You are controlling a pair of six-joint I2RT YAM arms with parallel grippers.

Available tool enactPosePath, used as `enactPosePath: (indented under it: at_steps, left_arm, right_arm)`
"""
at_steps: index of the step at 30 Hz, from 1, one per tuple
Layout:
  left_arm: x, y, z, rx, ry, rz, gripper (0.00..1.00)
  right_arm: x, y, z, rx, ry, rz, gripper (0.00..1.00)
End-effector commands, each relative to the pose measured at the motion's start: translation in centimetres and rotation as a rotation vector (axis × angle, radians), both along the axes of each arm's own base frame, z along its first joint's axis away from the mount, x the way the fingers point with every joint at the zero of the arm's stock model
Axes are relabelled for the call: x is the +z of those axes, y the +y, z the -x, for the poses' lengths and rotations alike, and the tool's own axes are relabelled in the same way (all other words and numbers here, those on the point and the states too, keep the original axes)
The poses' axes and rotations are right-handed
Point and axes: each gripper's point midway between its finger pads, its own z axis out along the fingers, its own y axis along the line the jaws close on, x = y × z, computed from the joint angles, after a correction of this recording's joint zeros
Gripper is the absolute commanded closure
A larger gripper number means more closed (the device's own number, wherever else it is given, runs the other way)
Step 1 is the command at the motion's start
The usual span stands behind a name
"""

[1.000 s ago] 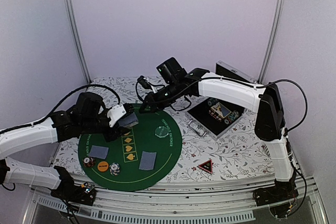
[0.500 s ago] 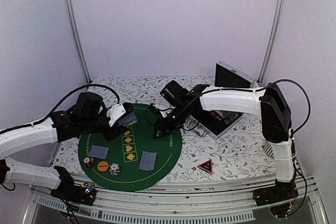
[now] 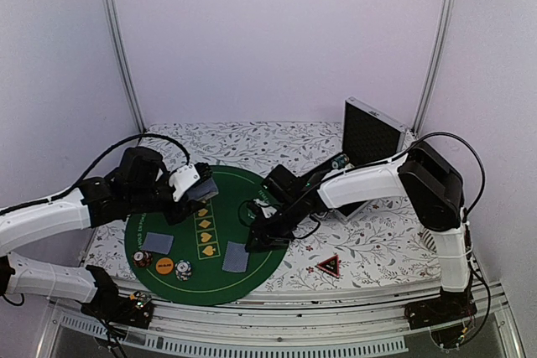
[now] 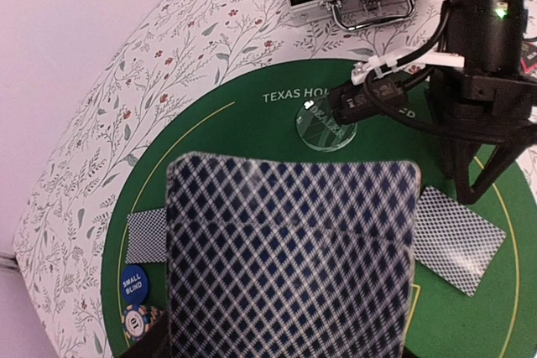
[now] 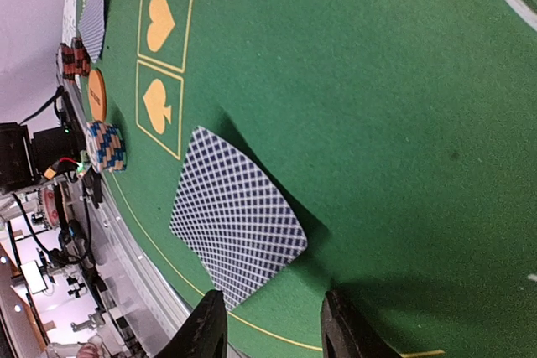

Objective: Distribute texas hold em gaming equipment
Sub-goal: Pick up the poker card from the poker table mat.

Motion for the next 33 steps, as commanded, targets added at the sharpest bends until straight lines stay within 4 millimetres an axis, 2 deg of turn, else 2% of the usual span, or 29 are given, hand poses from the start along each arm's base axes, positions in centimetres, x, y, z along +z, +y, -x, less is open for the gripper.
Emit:
enactPosePath:
  at_steps: [1,10,14,18,22,28,31,33]
  left_arm:
    - [1.7,-0.6,0.0,-0.011,-0.041,0.047,0.51]
    - [1.9,-0.7,0.1,-0.019,-0.043,0.056,0.51]
    - [1.9,-0.6,0.1,-0.018,-0.043,0.056,0.51]
    - [1.9,-0.7,0.2,-0.020,-0.045,0.057,0.51]
    - [2.0,-0.6,0.1,-0.016,-0.047,0.056,0.51]
    - [2.1,0.1,-0.5,0.033,-0.068,0.038,0.51]
    - [1.8,1.4,-1.5,0.115,-0.084,0.013,0.51]
    - [1.9,3.0,-2.9,0.219,-0.101,-0.002,0.51]
  right_arm:
    - [-1.2,1.6,0.2,-0.038,0.057,-0.047,0.61]
    - [-2.2,2.4,0.1,-0.053,0.088,-0.064,0.70]
    - [-3.0,2.4,0.5,-0.043,0.115,-0.067,0.84]
    - [-2.3,2.6,0.4,-0.030,0.107,-0.090,0.96]
    - [0.8,3.1,-0.6,0.001,0.054,-0.161,0.97]
    - [7.0,3.7,-3.5,0.046,-0.181,-0.221,0.97]
    - [9.2,3.9,-4.1,0.088,-0.287,-0.227,0.98]
    - [10.7,4.0,-4.3,0.115,-0.364,-0.223,0.98]
